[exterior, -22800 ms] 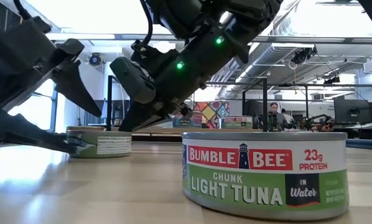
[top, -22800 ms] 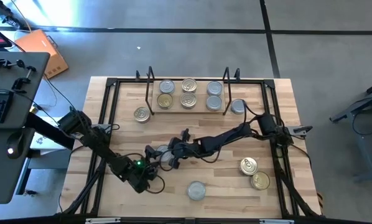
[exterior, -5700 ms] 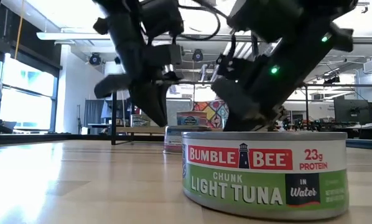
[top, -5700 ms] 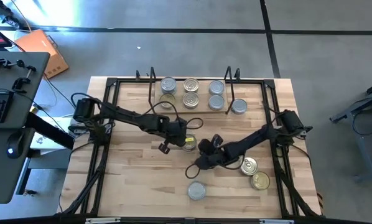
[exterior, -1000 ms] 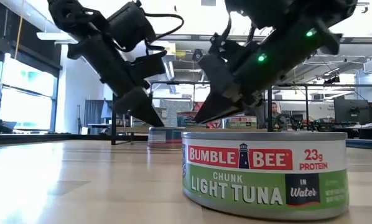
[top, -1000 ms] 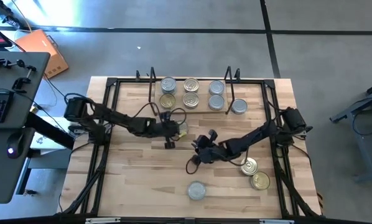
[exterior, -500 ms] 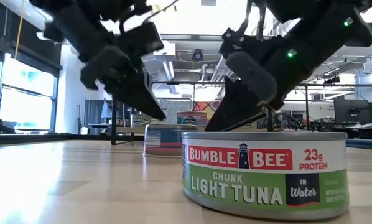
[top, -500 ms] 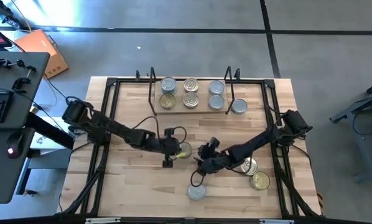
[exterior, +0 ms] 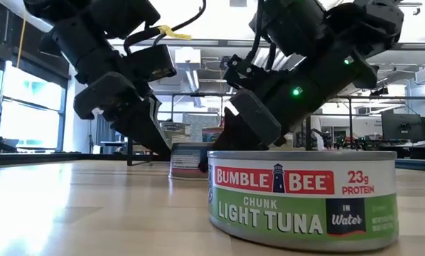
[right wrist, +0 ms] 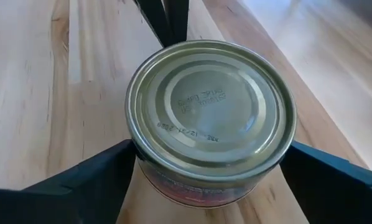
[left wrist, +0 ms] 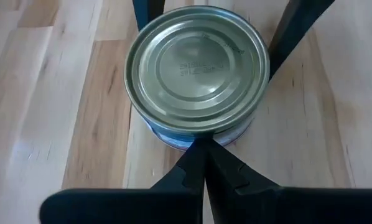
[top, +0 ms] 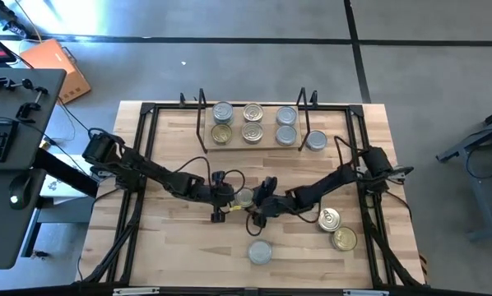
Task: Stack canned seafood by type on shelf
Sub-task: Stack the left blue tuna can on top of the blue tuna can on the shelf, then stack the left blue tuna can on top of the blue tuna can on the back of the shelf
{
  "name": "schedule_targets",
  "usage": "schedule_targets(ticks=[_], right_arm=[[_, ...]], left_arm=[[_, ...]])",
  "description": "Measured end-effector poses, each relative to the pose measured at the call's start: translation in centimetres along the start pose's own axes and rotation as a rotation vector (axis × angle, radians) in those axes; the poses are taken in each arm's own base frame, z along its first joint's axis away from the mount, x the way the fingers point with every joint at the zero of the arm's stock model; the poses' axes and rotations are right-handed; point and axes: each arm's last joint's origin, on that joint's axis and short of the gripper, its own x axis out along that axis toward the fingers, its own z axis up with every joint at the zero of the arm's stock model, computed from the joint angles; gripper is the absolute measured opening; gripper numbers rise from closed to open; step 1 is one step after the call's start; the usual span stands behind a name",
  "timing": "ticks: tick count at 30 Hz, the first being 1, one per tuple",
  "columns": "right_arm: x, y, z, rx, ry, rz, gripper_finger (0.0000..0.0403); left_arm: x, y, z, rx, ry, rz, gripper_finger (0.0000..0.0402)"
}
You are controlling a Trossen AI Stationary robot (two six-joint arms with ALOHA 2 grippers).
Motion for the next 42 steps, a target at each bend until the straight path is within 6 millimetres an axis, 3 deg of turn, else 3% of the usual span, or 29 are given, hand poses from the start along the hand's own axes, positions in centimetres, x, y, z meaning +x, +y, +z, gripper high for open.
schedule_targets(ticks=[10, 19, 27, 42], right_arm=[[0.1, -0.3, 0.1, -0.019, 0.002, 0.005, 0.0311], [-1.6, 1.0, 0.6, -0.056, -0.021, -0.008, 0.0272], [-1.6, 1.0, 0.7, -0.048, 0.007, 0.042, 0.0226], [-1.2, 0.3, 0.5, -0.021, 0.054, 0.072, 0.0189]], left_arm=[[0.1, -0.2, -0.1, 0.034, -0.011, 0.017, 0.0000], [-2.5, -0.3, -0.1, 0.041, 0.028, 0.061, 0.0000], [-4.7, 0.1, 0.6, 0.014, -0.002, 0.062, 0.0000], [-1.0, 0.4, 0.0, 0.038, 0.033, 0.043, 0.0000]])
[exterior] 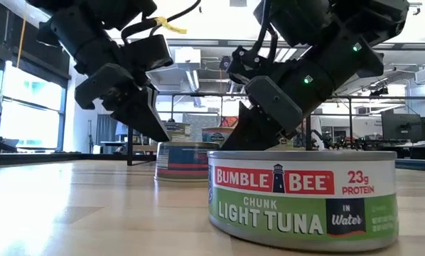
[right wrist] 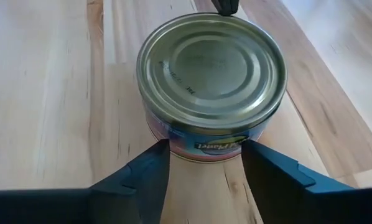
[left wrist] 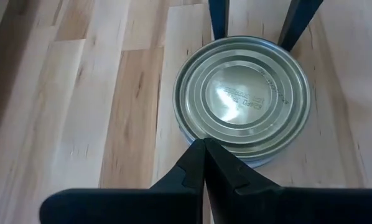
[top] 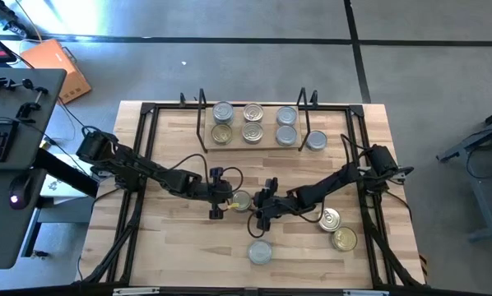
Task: Stack canned seafood by type on shelf
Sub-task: Stack the left blue tuna can on top of the blue tuna can on the back of the shelf
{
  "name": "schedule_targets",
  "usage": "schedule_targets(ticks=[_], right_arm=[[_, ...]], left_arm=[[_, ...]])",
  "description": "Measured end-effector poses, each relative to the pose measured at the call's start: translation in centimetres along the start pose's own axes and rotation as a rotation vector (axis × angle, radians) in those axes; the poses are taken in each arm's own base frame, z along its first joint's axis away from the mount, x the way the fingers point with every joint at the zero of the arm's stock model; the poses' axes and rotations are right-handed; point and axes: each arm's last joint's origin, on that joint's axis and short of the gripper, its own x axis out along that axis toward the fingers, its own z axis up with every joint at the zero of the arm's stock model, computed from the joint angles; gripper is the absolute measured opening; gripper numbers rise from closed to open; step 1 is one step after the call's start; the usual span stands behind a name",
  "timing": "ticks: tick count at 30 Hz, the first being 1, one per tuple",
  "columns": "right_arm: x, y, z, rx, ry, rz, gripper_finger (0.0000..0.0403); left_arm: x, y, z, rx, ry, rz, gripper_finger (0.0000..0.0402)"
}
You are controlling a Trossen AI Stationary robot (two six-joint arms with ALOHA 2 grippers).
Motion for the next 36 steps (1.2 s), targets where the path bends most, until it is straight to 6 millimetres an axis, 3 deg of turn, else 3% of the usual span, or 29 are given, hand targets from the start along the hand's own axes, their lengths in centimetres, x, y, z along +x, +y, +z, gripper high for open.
schedule_targets(ticks=[11, 21, 36], right_arm=[[-1.1, 0.1, 1.5, 0.033, -0.068, 0.030, 0.0141], [-1.2, 0.1, 2.8, 0.076, -0.170, 0.033, 0.0139], [-0.7, -1.3, 3.4, 0.161, -0.206, 0.023, 0.0139]], left_arm=[[0.0, -0.1, -0.3, 0.010, 0.013, 0.020, 0.0000], [0.4, -0.3, -1.4, 0.030, 0.096, 0.014, 0.0000], [-0.1, -1.2, -1.0, 0.005, 0.045, 0.012, 0.0000]])
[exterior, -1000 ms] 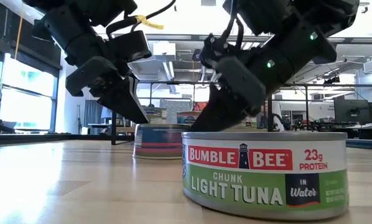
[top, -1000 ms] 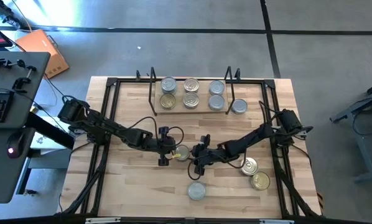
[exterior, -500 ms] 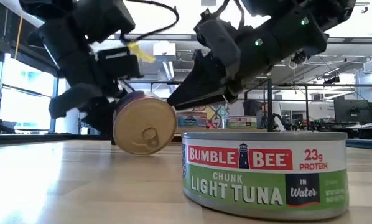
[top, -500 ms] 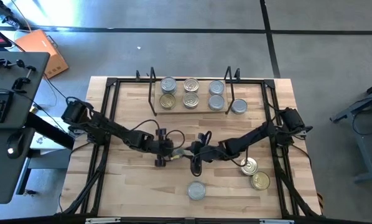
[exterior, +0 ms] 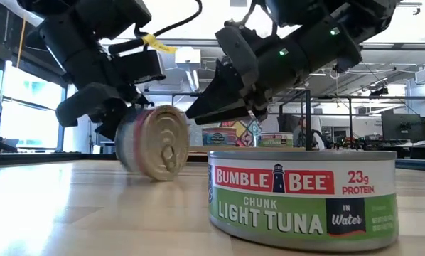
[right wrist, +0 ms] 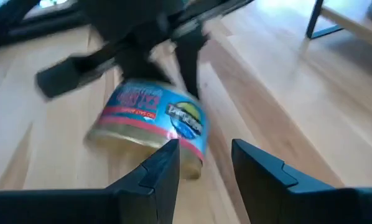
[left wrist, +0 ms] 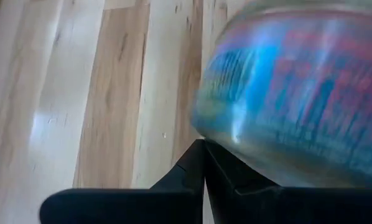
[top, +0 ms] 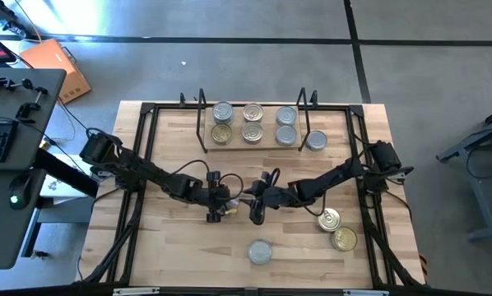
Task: Stack canned seafood by type on shelf
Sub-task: Stack the left blue tuna can on top of the blue tuna can on the back of the shelf
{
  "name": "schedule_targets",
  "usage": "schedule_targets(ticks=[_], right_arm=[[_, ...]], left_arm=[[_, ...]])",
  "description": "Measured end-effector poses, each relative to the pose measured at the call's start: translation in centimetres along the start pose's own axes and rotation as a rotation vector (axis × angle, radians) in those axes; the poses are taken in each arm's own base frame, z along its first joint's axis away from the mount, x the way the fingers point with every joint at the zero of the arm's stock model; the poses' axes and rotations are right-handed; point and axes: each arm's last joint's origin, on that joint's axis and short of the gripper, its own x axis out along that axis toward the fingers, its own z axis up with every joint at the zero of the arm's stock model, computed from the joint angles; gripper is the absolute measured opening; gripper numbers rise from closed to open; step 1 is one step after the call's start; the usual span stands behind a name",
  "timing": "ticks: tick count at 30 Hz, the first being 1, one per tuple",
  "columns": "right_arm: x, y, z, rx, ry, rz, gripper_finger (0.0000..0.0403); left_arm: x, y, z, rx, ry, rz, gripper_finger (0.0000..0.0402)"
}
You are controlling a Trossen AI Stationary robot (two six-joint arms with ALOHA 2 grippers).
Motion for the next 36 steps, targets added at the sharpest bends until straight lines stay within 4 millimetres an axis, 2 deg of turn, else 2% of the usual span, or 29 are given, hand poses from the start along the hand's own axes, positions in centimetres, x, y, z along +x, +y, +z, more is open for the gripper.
schedule_targets(ticks=[9, 14, 18, 22, 27, 31, 33, 36], right_arm=[[0.2, -0.4, 0.3, 0.021, -0.016, -0.015, 0.0139], [-1.2, 0.3, 0.4, -0.013, -0.009, -0.091, 0.0139], [-2.7, 1.1, 0.2, 0.026, 0.075, -0.068, 0.0139], [-2.7, 1.8, -0.7, 0.073, 0.137, 0.013, 0.0139], [-2.7, 1.8, -1.5, 0.046, 0.145, -0.069, 0.0139], [-2.8, 1.9, -1.5, 0.030, 0.131, -0.090, 0.0139], [-3.0, 2.0, -1.6, 0.036, 0.144, -0.090, 0.0139], [-3.4, 2.2, -2.0, 0.038, 0.178, -0.100, 0.0139]], left_arm=[[0.2, 0.0, -0.3, -0.001, 0.017, 0.064, 0.0000], [-1.2, 0.4, -0.9, 0.027, 0.076, 0.163, 0.0000], [-2.2, -0.8, -1.7, 0.097, 0.141, 0.044, 0.0000], [-2.0, -3.0, -1.5, 0.139, 0.099, -0.144, 0.0000], [0.1, -4.9, -0.4, 0.126, -0.091, -0.163, 0.0000], [1.8, -5.5, 1.7, 0.142, -0.296, -0.146, 0.0000], [1.9, -5.7, 3.0, 0.149, -0.352, -0.146, 0.0000], [1.2, -6.1, 3.9, 0.186, -0.343, -0.150, 0.0000]])
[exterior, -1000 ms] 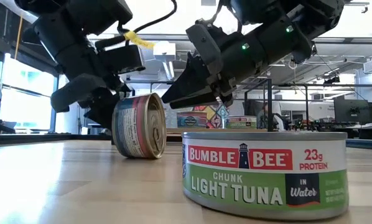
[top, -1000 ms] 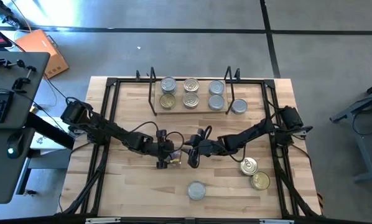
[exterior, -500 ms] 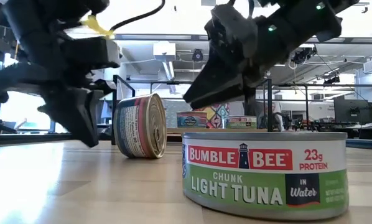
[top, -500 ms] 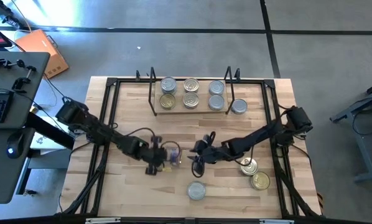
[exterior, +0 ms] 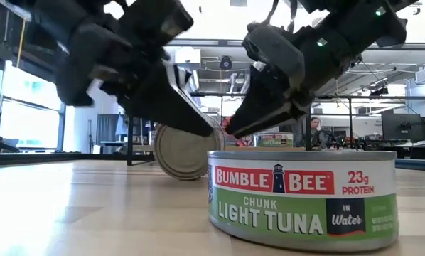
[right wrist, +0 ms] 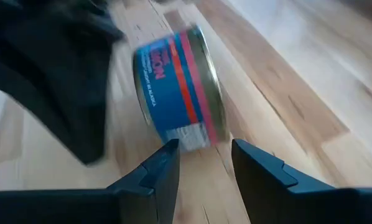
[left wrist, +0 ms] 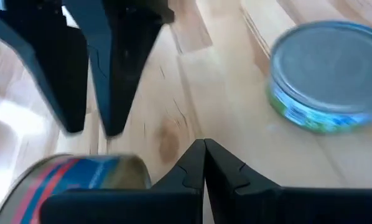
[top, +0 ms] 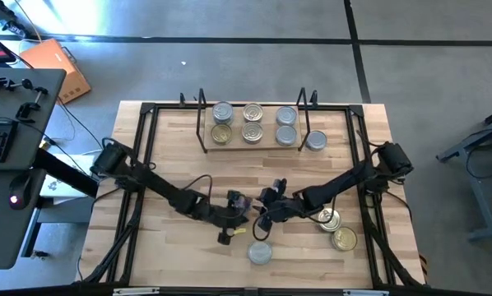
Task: Stack canned seafood by type on shelf
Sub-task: Stack the left blue tuna can on top of the blue tuna can on the back of the shelf
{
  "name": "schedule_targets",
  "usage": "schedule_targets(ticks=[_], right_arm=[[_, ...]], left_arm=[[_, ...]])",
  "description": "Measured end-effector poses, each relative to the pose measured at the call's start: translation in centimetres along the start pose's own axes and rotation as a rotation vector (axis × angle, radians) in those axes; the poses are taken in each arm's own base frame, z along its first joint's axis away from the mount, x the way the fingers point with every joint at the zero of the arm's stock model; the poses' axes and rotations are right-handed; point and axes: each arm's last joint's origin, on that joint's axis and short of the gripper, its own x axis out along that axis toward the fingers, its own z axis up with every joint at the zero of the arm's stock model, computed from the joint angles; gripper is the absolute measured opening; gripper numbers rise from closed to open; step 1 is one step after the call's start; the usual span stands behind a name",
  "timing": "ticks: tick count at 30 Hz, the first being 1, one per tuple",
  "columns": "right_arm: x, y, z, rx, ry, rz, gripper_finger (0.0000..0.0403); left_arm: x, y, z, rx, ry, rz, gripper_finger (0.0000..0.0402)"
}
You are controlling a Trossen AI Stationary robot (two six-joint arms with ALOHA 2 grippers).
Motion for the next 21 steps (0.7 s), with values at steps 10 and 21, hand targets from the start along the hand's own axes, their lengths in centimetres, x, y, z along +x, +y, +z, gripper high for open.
schedule_targets(ticks=[10, 21], right_arm=[[-0.8, 0.6, -1.4, 0.004, 0.041, -0.053, 0.0139], [-0.8, 0.6, -1.3, 0.001, 0.034, -0.051, 0.0139]], left_arm=[[-6.4, 0.3, 3.1, 0.055, 0.044, 0.079, 0.0004], [-6.6, 3.5, 2.5, -0.028, 0.149, 0.049, 0.0224]])
